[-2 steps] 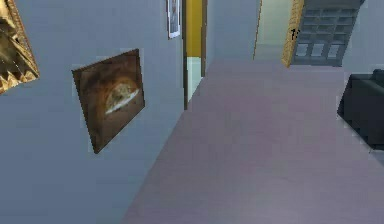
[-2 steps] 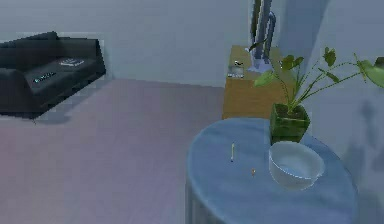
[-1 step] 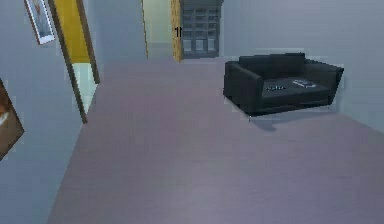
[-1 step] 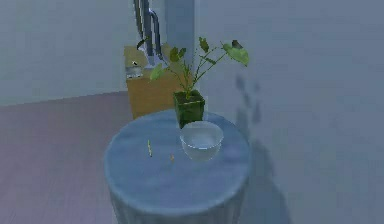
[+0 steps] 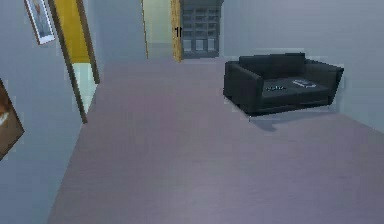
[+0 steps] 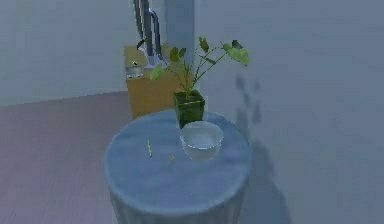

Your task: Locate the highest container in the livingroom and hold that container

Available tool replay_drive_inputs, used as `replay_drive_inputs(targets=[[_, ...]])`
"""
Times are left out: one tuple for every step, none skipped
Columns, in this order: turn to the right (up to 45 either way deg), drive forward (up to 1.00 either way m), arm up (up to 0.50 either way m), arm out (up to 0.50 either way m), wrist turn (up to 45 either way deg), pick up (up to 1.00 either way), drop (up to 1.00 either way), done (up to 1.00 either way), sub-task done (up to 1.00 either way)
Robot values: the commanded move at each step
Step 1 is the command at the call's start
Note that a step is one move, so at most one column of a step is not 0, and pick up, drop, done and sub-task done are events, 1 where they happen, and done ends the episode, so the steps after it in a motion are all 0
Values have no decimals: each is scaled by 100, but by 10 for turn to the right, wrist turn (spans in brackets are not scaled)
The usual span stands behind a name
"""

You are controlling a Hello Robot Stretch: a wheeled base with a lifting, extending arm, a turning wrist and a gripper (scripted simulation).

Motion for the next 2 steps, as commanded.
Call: replay_drive_inputs(targets=[[0,0,38,0,0,0,0,0,0],[0,0,0,32,0,0,0,0,0]])
